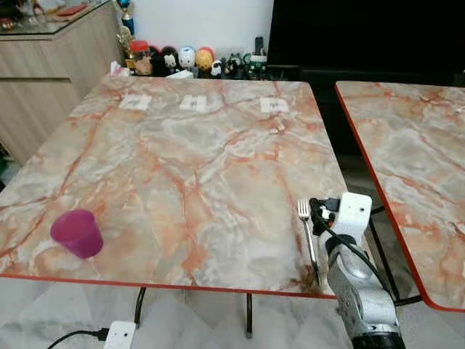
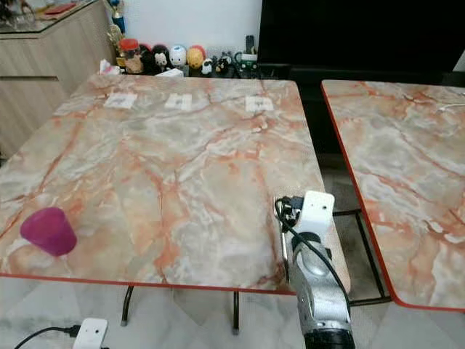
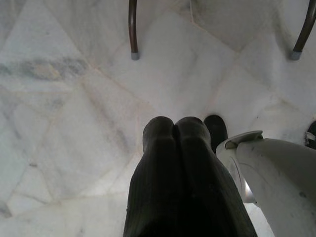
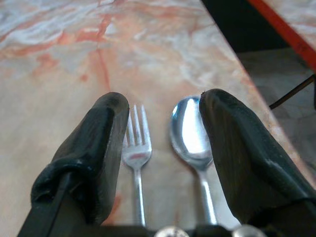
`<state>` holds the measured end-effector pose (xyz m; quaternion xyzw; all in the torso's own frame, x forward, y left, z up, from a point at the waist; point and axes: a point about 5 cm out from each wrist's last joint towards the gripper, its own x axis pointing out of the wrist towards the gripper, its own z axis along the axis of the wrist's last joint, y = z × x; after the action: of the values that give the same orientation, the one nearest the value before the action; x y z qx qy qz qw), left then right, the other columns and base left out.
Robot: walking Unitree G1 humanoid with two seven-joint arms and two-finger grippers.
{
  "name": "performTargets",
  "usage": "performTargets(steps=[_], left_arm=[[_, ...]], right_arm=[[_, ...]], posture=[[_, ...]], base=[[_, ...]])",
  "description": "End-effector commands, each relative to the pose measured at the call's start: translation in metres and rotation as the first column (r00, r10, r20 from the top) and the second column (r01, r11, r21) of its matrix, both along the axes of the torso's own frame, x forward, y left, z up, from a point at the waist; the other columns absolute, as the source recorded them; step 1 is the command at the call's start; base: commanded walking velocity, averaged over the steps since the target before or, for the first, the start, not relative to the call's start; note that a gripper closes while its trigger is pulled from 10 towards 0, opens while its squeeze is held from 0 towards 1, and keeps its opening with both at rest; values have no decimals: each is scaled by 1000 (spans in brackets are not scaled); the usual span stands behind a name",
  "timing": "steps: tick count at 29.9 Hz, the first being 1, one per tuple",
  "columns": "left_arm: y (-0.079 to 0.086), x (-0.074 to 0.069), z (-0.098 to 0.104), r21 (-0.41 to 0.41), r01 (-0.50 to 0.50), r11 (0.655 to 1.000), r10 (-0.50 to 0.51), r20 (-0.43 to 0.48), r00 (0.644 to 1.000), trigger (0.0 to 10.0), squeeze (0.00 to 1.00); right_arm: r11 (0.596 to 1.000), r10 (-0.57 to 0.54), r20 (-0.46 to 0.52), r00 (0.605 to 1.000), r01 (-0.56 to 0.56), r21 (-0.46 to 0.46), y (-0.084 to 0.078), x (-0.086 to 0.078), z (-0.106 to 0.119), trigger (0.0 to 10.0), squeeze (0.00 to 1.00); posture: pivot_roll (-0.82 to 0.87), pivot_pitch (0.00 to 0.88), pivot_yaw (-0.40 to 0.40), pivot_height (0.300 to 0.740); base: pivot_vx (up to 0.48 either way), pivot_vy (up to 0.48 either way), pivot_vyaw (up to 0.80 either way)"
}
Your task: Setting the table
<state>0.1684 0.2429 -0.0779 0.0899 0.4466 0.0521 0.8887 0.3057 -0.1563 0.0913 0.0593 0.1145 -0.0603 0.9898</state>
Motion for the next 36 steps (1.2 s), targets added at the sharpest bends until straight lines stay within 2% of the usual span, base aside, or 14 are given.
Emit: performTargets(steps=[1,4,6,8,16,24,36], left_arm=[[0,-7,-3,4,8,1000,-7,-30,1000,10000,0],[0,-7,-3,5,9,1000,-9,-31,999,10000,0],[1,-7,-3,6,13,1000,-13,-33,999,10000,0],[1,-7,-3,7,17,1000,-16,-35,999,10000,0],[1,-7,-3,5,15,1000,-14,-34,999,10000,0],[1,-6,-3,7,3,1000,-3,-31,1000,10000,0],[2,-6,-3,12,2,1000,-2,-32,999,10000,0]], right_arm=[[999,-40,-43,998,40,-3,-5,1,-5,10000,0],[996,-89,-59,994,90,4,-11,0,-7,10000,0],[993,-97,-86,992,102,58,-12,-1,-13,10000,0],[990,-114,-95,989,121,71,-15,-2,-15,10000,0],[989,-74,-108,991,86,117,-10,4,-16,10000,0],[989,-77,-130,989,93,118,-9,10,-19,10000,0],[985,-120,-154,981,137,106,-14,5,-26,10000,0]], posture=[[35,0,-15,740],[35,0,-15,740],[32,0,-13,740],[27,0,-10,740],[26,8,-6,740],[39,31,-5,740],[38,38,-4,740]], base=[[0,0,0],[0,0,0],[0,0,0],[0,0,0],[0,0,0],[0,0,0],[0,0,0]])
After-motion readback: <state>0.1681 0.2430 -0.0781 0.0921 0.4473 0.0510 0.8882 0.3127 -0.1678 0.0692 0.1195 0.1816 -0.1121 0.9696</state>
